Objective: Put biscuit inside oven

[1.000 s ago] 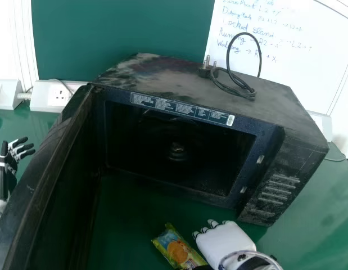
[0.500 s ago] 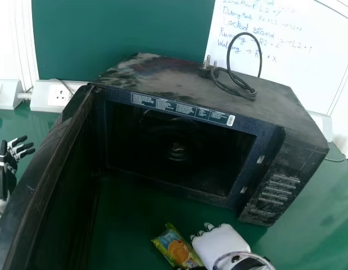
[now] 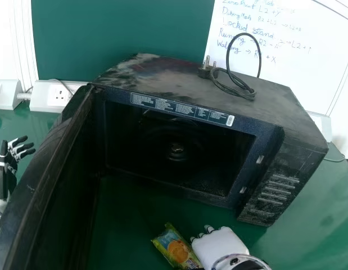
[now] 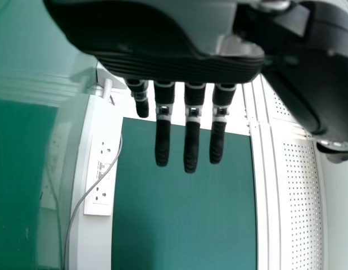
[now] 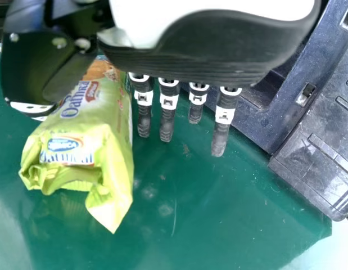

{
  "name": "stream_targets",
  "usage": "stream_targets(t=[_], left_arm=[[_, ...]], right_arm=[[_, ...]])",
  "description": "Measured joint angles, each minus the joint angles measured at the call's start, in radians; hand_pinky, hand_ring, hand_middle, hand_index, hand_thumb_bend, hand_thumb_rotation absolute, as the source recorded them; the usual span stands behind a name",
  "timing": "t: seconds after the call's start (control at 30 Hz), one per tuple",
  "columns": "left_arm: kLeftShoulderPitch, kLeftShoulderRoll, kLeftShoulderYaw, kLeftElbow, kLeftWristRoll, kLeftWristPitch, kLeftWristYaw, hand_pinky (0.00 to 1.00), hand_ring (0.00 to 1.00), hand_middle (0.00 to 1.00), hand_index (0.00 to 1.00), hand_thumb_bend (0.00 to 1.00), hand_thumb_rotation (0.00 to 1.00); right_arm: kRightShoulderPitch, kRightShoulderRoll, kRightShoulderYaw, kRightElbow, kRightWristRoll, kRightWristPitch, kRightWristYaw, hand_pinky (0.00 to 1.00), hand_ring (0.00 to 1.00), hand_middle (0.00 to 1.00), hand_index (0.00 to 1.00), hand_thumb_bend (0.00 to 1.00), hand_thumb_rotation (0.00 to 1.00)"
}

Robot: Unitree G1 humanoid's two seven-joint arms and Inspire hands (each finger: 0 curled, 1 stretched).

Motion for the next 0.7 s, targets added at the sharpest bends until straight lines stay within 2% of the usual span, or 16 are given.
stream_targets(t=[0.23, 0.4, 0.53, 0.7], left_arm=[[0.000, 0.000, 0.000, 0.000, 0.000, 0.000, 0.000, 0.63, 0.66, 0.67, 0.72, 0.56, 0.56], [0.000, 0.000, 0.000, 0.000, 0.003, 0.000, 0.003, 0.63, 0.66, 0.67, 0.72, 0.56, 0.56], [0.000, 0.000, 0.000, 0.000, 0.003, 0.001, 0.007, 0.63, 0.66, 0.67, 0.72, 0.58, 0.56], [0.000, 0.000, 0.000, -0.006, 0.002, 0.010, 0.009, 0.63, 0.66, 0.67, 0.72, 0.57, 0.55]], right_arm=[[0.008, -0.005, -0.003, -0.001, 0.003, 0.000, -0.008, 0.74, 0.85, 0.88, 0.87, 0.75, 0.33], [0.009, -0.015, -0.003, 0.003, 0.005, -0.005, -0.011, 0.75, 0.86, 0.88, 0.87, 0.75, 0.39], [0.010, -0.017, -0.003, 0.010, 0.006, -0.006, -0.016, 0.76, 0.86, 0.89, 0.88, 0.77, 0.37], [0.012, -0.018, -0.003, 0.016, 0.011, -0.005, -0.025, 0.78, 0.87, 0.89, 0.89, 0.72, 0.39]])
